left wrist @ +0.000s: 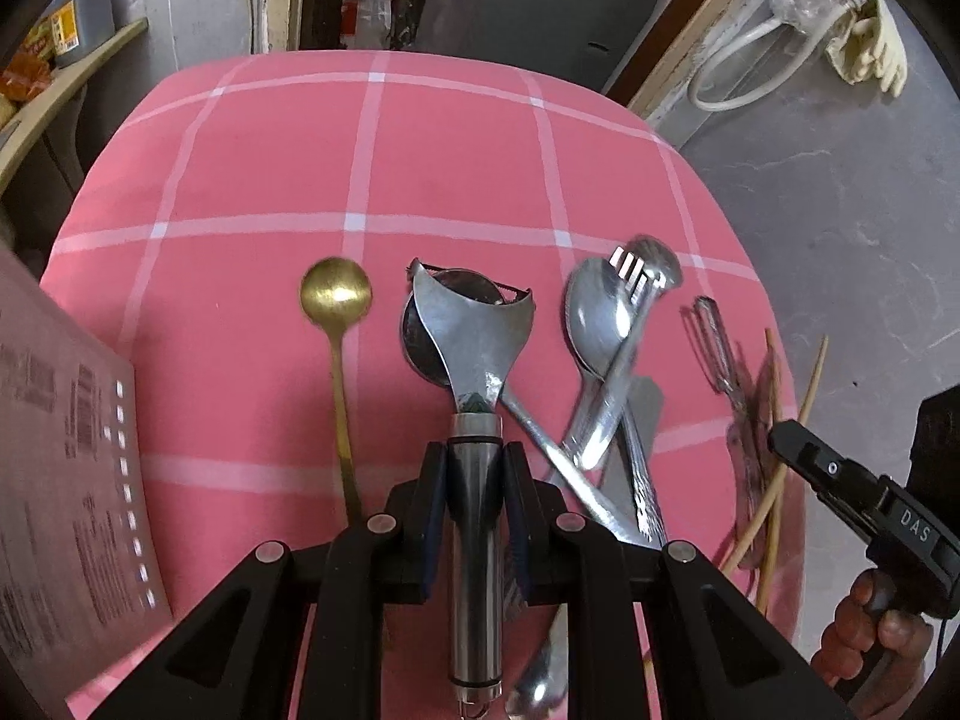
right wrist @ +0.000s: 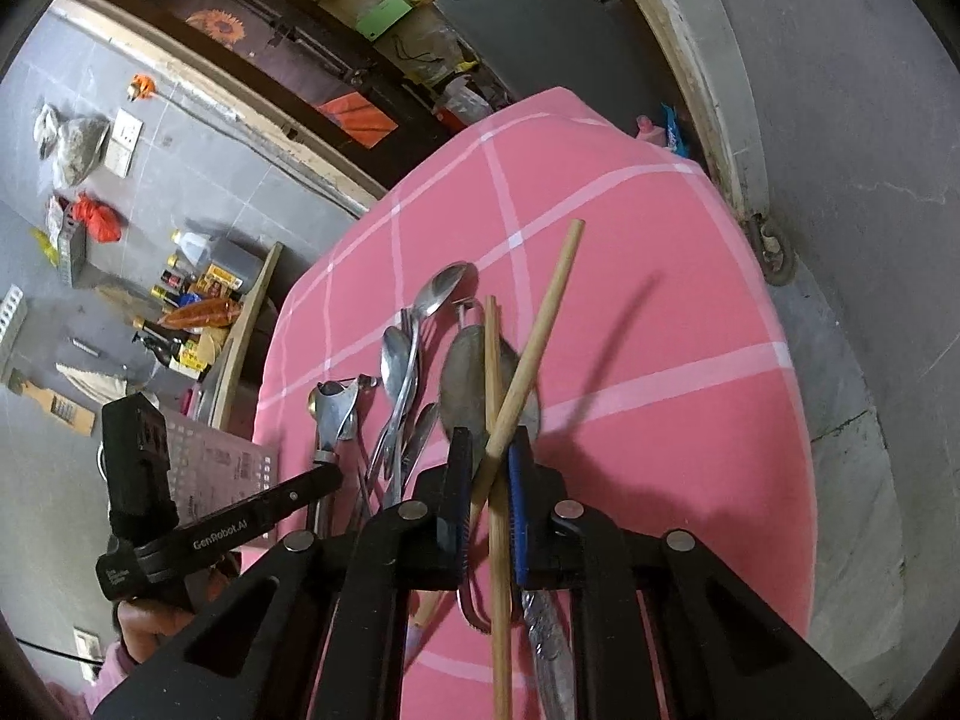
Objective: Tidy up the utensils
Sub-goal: 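Close the right gripper on one wooden chopstick and lift it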
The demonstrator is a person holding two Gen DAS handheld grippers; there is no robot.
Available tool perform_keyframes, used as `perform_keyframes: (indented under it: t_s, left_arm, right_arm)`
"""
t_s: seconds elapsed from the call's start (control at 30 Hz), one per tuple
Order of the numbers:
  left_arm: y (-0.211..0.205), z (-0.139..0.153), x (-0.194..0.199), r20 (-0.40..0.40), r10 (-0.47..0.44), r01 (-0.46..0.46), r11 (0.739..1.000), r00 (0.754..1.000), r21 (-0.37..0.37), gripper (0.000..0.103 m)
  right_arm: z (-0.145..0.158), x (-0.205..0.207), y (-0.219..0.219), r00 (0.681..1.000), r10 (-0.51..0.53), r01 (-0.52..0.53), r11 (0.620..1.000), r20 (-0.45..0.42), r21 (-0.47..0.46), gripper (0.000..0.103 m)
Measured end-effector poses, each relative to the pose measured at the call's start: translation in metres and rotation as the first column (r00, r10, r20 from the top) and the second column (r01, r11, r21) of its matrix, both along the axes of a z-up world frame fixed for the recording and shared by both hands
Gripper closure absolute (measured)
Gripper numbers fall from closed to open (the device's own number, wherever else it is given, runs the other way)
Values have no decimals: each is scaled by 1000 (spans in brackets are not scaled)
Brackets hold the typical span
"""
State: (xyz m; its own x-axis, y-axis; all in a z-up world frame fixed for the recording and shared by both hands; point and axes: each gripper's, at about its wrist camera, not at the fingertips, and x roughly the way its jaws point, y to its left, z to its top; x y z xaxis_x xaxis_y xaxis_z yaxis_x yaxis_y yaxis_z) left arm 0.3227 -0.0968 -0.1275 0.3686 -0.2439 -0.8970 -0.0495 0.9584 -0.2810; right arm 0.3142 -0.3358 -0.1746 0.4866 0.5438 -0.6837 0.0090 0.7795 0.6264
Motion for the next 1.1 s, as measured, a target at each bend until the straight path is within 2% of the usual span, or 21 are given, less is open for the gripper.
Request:
perform_keyframes:
  t_s: [0.2,0.3,0.43,0.53,0.73,0.87,1.1]
  left_arm:
    - [-11,5,-18,32,-20,20,1000,999,-10,85]
    - [-12,8,-29,47,-29,30,999,998,-24,85]
    - [-10,6,-38,28,-33,34,999,999,-40,85]
    - [-10,5,-42,24,-30,31,998,999,-55,85]
    - [-7,2,-47,22,-15,16,997,1000,-76,85]
    - [-4,0,-49,19,-12,14,997,1000,-81,85]
    - [-2,0,-53,23,-18,20,996,1000,-82,85]
  right_arm:
    - [10,-13,-4,1000,-12,12,999,3,-35,94]
    - [8,-14,0,999,1,-3,998,-33,-64,93]
    - [0,-7,5,997,29,-38,992,-78,-118,92]
    - [6,-7,10,996,50,-65,977,-73,-204,92]
    - [14,-14,-5,998,31,-46,952,-54,-301,89]
    - [4,-6,-17,996,27,-49,962,-88,-267,77]
    - [-4,12,-17,991,43,-74,963,-124,-257,77]
